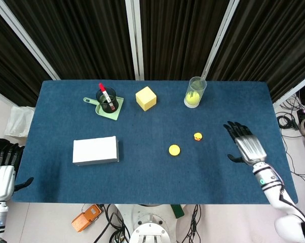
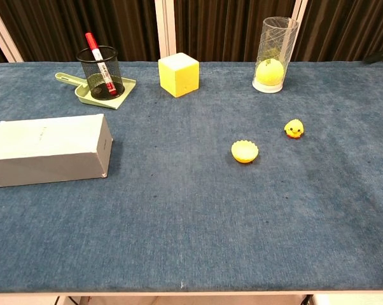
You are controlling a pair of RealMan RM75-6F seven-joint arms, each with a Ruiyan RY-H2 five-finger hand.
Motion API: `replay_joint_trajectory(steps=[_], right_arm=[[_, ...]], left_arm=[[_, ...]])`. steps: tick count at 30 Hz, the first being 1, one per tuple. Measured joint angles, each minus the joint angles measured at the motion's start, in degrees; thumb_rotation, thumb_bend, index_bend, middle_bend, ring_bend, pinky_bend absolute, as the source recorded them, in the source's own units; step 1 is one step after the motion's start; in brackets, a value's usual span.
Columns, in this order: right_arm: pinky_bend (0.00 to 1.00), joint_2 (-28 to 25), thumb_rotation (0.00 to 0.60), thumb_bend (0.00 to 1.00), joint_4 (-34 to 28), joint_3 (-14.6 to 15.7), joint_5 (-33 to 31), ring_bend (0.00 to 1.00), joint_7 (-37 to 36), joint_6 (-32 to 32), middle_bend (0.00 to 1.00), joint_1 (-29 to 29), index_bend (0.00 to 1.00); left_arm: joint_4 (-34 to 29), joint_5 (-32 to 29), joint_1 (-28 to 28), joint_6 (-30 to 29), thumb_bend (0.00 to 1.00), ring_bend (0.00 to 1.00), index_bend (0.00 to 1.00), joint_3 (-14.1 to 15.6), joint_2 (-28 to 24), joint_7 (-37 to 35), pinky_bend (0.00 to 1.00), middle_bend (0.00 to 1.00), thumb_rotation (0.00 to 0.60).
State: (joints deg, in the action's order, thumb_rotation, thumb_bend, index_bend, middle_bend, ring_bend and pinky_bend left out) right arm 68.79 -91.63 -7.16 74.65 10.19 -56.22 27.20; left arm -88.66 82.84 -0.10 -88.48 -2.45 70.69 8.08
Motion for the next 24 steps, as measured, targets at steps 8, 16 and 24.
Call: replay_joint_trajectory(steps=[8, 16, 24], right_arm=[[0.17, 12.3, 0.6, 0.37, 13.4, -2.6, -11.0, 0.0, 7.0, 13.1, 0.05, 12.2, 0.28], [0.19, 18.8, 0.6, 0.39, 21.1, -3.0, -14.6, 0.03, 7.8, 17.1, 0.08, 16.4, 0.4], [0.21, 20.7, 0.6, 0.44, 24.8, -3.3, -14.9, 0.06, 4.7, 17.8, 0.13, 17.5, 0.54]], left_arm=[[0.1, -0.4, -0.6, -0.4, 0.07, 0.03, 0.12, 0.2, 0.0, -0.1, 0.01, 0.05, 0.6], [0.2, -0.7, -0.8, -0.4, 0.07, 0.03, 0.12, 0.2, -0.2, 0.0, 0.01, 0.05, 0.6], [0.0, -1.1, -1.0, -0.2, 0.07, 0.03, 0.12, 0.2, -0.4, 0.3, 0.01, 0.05, 0.6]])
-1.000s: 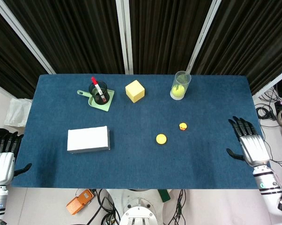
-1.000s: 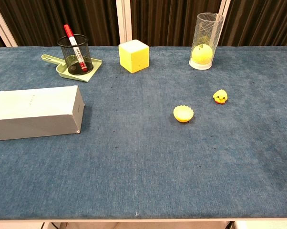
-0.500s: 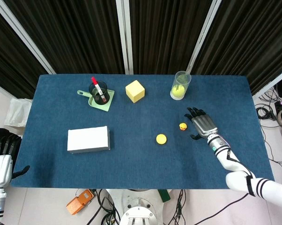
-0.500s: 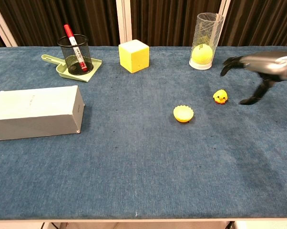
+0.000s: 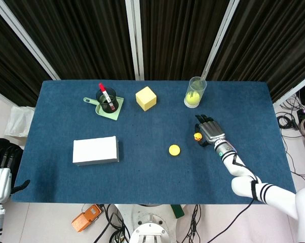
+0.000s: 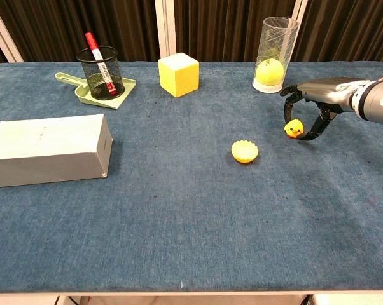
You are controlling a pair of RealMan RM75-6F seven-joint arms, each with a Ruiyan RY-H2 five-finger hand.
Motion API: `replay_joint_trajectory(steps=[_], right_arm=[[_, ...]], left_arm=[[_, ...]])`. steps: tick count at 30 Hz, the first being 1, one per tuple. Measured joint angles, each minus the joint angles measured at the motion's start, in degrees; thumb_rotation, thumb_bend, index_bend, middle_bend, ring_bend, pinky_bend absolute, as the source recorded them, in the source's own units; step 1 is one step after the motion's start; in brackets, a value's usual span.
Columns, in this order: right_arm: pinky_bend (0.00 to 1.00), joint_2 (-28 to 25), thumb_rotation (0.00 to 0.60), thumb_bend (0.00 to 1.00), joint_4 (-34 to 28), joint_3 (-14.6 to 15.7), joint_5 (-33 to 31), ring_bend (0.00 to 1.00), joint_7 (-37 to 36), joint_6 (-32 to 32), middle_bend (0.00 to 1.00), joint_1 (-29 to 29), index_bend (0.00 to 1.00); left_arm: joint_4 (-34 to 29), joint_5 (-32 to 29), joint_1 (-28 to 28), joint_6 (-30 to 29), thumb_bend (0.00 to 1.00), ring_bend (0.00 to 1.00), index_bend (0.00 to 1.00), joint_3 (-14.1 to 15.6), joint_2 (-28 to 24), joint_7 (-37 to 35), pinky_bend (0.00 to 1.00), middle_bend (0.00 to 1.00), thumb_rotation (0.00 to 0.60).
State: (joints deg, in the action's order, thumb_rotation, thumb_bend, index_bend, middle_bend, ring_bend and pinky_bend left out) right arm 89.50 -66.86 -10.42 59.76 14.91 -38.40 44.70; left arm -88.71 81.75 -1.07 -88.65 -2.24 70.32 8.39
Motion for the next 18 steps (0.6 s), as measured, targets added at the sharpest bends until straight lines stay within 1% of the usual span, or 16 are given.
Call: replay_joint_trajectory(steps=[2, 6, 10, 14, 18], right_arm=[[0.22, 0.4, 0.6, 0.46, 0.8, 0.0, 0.3, 0.08, -0.7, 0.0, 0.14, 0.2, 0.59], [0.23, 1.3, 0.6, 0.48, 2.2, 0.1, 1.3, 0.09, -2.3, -0.3, 0.17, 0.4, 0.65], [0.23, 0.9, 0.6, 0.48, 1.8, 0.2, 2.8, 0.1, -3.7, -1.2, 0.18, 0.2, 0.66], [0.23, -1.2, 0.6, 0.49, -1.7, 0.4, 5.5, 0.1, -5.3, -3.0, 0.18, -0.4, 0.66], [0.23, -4.7, 0.6, 0.49, -8.4, 0.6, 9.4, 0.1, -7.2, -5.0, 0.18, -1.0, 0.65]], left_arm=[[-0.1, 0.0, 0.0, 0.1, 0.07, 0.03, 0.12, 0.0, 0.0, 0.1, 0.01, 0.05, 0.6], [-0.1, -0.2, 0.1, 0.3, 0.07, 0.03, 0.12, 0.0, -0.1, 0.3, 0.01, 0.05, 0.6], [-0.2, -0.2, 0.1, 0.4, 0.07, 0.03, 0.12, -0.1, -0.2, 0.3, 0.01, 0.05, 0.6], [-0.3, -0.3, 0.2, 0.6, 0.07, 0.03, 0.12, -0.1, -0.2, 0.3, 0.01, 0.05, 0.6], [-0.3, -0.1, 0.3, 0.5, 0.07, 0.03, 0.12, -0.2, -0.1, 0.3, 0.01, 0.05, 0.6]])
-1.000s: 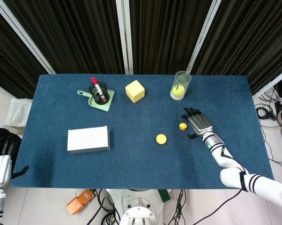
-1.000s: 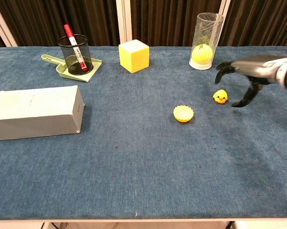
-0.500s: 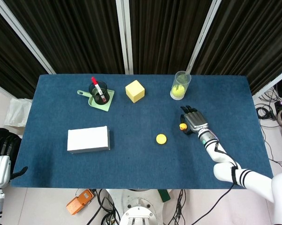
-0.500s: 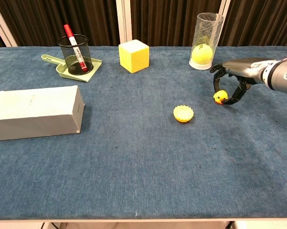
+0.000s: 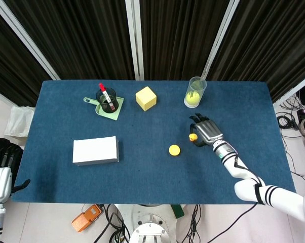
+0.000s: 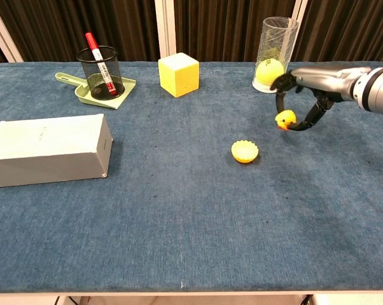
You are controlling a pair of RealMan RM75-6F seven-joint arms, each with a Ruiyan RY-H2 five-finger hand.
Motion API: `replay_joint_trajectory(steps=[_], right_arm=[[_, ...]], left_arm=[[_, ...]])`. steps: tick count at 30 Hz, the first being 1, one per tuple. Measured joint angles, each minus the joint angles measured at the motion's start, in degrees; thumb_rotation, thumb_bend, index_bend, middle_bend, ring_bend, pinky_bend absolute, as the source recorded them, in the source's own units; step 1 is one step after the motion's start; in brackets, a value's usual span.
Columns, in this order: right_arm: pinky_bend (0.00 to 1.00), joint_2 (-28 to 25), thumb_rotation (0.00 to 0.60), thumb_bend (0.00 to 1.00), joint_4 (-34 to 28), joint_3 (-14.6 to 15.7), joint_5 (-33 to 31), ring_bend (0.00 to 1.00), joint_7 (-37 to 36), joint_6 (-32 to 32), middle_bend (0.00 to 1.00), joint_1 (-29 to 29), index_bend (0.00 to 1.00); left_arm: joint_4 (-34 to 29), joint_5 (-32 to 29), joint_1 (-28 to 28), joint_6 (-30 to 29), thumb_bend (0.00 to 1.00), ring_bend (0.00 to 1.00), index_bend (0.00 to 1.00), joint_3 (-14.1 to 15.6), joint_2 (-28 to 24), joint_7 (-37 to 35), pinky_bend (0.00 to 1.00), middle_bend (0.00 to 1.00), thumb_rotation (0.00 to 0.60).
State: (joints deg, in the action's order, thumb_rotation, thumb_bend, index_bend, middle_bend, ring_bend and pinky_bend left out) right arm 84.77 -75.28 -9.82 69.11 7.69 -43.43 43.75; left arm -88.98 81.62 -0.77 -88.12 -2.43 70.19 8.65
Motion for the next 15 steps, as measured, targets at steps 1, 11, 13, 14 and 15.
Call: replay_joint_trajectory(steps=[1, 11, 13, 14, 15], right_arm=[[0.23, -0.7, 0.6, 0.49, -1.6, 0.1, 0.8, 0.1, -0.2, -0.3, 0.18, 0.0, 0.65], [0.23, -0.5, 0.6, 0.49, -7.1, 1.2, 3.0, 0.1, 3.0, 1.1, 0.18, 3.0, 0.62], [0.23, 0.3, 0.6, 0.49, -6.5, 1.3, 2.0, 0.1, 4.2, 1.5, 0.18, 3.5, 0.61], [0.23, 0.6, 0.6, 0.49, -6.2, 1.3, 1.5, 0.1, 4.7, 1.7, 0.18, 3.7, 0.61], [0.23, 0.9, 0.6, 0.49, -6.1, 1.4, 0.8, 0.1, 5.1, 1.8, 0.18, 3.9, 0.6]], left_arm=[[0.0, 0.0, 0.0, 0.0, 0.07, 0.03, 0.12, 0.0, 0.0, 0.0, 0.01, 0.05, 0.6], [0.6, -0.2, -0.5, -0.2, 0.07, 0.03, 0.12, 0.3, 0.2, -0.5, 0.01, 0.05, 0.6], [0.8, -0.3, -0.5, -0.2, 0.07, 0.03, 0.12, 0.3, 0.3, -0.7, 0.01, 0.05, 0.6], [0.9, -0.3, -0.6, -0.1, 0.07, 0.03, 0.12, 0.3, 0.4, -0.8, 0.01, 0.05, 0.6], [1.0, -0.3, -0.6, -0.1, 0.07, 0.03, 0.12, 0.3, 0.4, -0.9, 0.01, 0.05, 0.6]])
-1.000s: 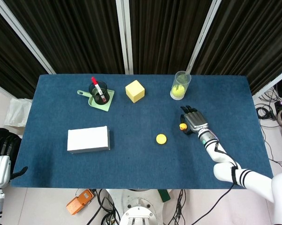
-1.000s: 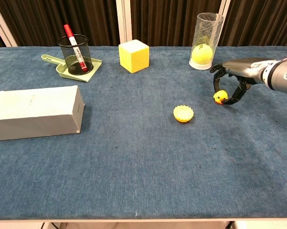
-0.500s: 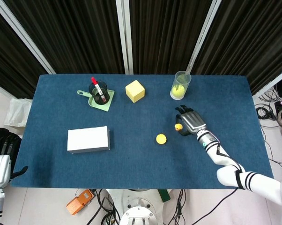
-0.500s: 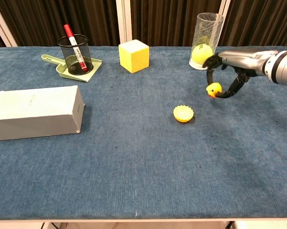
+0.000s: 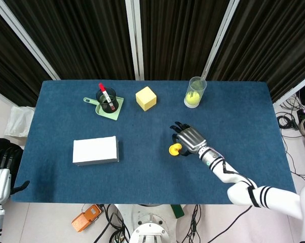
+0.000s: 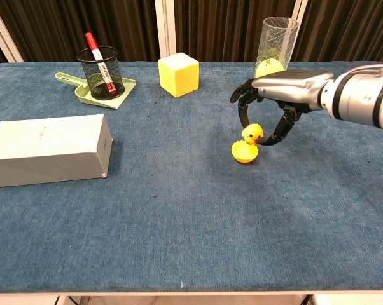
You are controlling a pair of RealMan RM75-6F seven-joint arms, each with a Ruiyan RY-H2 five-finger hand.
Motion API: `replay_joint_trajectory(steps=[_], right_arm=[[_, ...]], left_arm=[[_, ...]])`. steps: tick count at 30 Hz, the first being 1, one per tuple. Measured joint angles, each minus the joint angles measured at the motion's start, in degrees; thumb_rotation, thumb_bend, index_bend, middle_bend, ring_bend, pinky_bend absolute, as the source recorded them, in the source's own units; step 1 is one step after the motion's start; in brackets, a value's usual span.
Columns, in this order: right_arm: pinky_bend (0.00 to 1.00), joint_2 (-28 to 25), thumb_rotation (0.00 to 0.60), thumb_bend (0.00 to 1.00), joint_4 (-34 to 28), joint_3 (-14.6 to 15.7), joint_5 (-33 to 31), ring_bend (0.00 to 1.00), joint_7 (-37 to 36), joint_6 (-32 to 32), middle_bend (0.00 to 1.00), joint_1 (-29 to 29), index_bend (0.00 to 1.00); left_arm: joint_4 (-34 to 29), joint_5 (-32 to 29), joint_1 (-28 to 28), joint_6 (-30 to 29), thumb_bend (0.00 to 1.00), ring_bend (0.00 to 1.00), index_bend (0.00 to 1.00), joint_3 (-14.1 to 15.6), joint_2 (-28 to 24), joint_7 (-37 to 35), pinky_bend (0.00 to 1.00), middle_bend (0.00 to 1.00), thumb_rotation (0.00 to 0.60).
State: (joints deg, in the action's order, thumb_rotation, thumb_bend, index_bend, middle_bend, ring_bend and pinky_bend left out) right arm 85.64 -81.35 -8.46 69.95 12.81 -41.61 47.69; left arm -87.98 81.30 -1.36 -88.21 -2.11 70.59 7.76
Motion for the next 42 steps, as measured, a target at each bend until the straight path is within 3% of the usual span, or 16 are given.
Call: replay_joint_trajectory(steps=[9, 12, 16, 19, 25, 32, 36, 42], right_arm=[[0.23, 0.8, 0.6, 0.49, 0.0, 0.7, -2.4, 0.1, 2.3, 0.7, 0.18, 1.1, 0.51], [0.23, 0.9, 0.6, 0.49, -0.2, 1.1, -2.5, 0.09, 2.5, 0.8, 0.18, 1.3, 0.44], [0.2, 0.8, 0.6, 0.49, -0.6, 1.6, -2.4, 0.06, 2.8, 0.8, 0.17, 1.4, 0.26], [0.2, 0.2, 0.6, 0.49, -1.3, 1.9, -2.1, 0.05, 2.8, 0.6, 0.16, 1.4, 0.18], [0.19, -2.6, 0.6, 0.49, -3.8, 1.7, -1.0, 0.05, 1.1, -2.8, 0.15, -0.2, 0.13], [0.18, -9.8, 0.6, 0.49, -8.1, 1.9, 1.3, 0.03, -0.4, -12.9, 0.12, -6.0, 0.06], [0.13, -14.8, 0.6, 0.49, -10.7, 3.2, 3.0, 0.0, -0.4, -22.3, 0.06, -12.4, 0.0], [0.06, -19.4, 0.6, 0.46, -12.8, 6.2, 6.6, 0.0, -4.3, -36.9, 0.01, -24.0, 0.0]], left_arm=[[0.6, -0.1, 0.0, 0.2, 0.07, 0.03, 0.12, 0.0, 0.4, -0.4, 0.01, 0.05, 0.6], [0.7, -0.1, -0.1, 0.1, 0.07, 0.03, 0.12, 0.0, 0.4, -0.5, 0.0, 0.05, 0.6], [0.9, -0.2, -0.2, 0.1, 0.07, 0.03, 0.12, 0.0, 0.5, -0.7, 0.0, 0.05, 0.6], [1.1, -0.1, -0.3, 0.0, 0.07, 0.03, 0.12, 0.0, 0.6, -0.8, 0.0, 0.05, 0.6], [1.1, 0.2, -0.3, -0.2, 0.07, 0.03, 0.12, -0.1, 0.4, -1.0, 0.0, 0.05, 0.6], [0.9, 0.6, 0.2, -0.2, 0.07, 0.03, 0.12, -0.5, 0.1, -1.0, 0.0, 0.05, 0.6], [0.8, 0.9, 0.7, 0.0, 0.07, 0.03, 0.12, -0.7, 0.2, -0.9, 0.0, 0.05, 0.6], [0.6, 1.4, 1.2, 0.0, 0.07, 0.03, 0.12, -1.0, 0.5, -0.6, 0.0, 0.05, 0.6]])
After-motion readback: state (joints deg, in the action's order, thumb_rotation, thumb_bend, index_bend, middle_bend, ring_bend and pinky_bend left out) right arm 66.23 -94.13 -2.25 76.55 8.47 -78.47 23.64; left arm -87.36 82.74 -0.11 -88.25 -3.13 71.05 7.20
